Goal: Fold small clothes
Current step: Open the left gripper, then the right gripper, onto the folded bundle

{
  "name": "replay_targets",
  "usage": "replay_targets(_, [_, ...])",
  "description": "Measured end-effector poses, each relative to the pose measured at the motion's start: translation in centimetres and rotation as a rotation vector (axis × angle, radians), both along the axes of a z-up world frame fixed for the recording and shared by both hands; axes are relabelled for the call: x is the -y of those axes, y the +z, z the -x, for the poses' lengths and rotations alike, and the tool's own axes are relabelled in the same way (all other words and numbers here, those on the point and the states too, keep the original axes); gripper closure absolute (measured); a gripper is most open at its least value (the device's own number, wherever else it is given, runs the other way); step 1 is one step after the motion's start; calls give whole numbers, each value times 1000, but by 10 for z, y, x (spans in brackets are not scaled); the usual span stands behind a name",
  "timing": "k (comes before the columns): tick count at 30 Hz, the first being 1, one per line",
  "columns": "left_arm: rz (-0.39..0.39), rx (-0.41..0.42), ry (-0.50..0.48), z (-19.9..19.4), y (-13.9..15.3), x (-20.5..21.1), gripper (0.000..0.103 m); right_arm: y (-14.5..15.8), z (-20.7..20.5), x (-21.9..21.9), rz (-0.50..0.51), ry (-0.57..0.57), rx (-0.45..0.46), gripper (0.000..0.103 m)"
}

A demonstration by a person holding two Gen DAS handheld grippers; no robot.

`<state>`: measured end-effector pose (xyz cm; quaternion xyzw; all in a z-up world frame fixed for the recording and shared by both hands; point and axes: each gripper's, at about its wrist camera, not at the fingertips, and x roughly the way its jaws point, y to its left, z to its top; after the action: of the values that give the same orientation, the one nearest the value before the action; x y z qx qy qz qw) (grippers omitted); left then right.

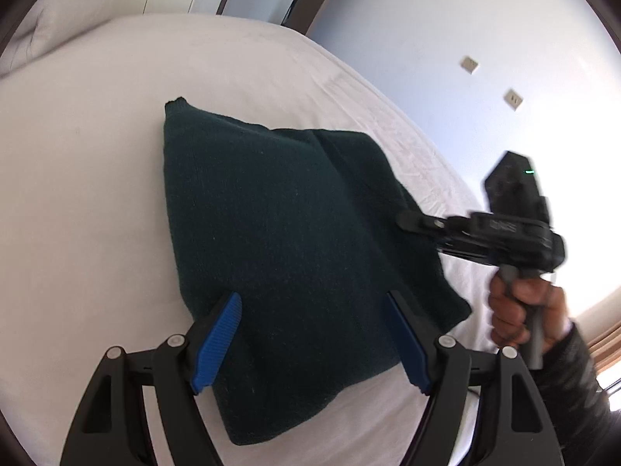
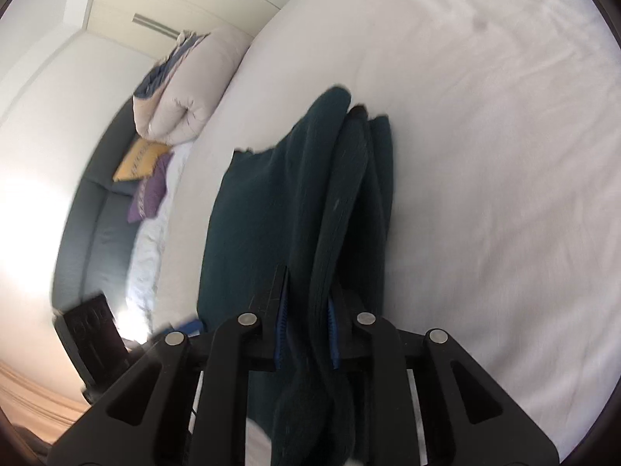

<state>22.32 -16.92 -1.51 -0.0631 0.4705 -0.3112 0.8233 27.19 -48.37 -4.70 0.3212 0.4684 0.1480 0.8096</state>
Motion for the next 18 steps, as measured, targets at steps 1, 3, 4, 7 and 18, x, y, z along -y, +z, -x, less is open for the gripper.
replay_targets(1, [-17,4,-5,2,-2,3,26,2,10,-7,23,10,-1,85])
replay_targets(3, [-30,10,-15,6,-7,0,26,5,31,-18,128,19,-8,85])
replay_targets(4, [-35,16,-19,6,-9,1,26,3,38,-20,174,16,-16,85])
replay_targets(7, [-59,15,-31,6,-21,2,26,-3,48,-10,177,-20,-8,86])
replay_targets(18, [-84,156,-6,24,-3,-18,26,27,80,45,215,-179,11,51])
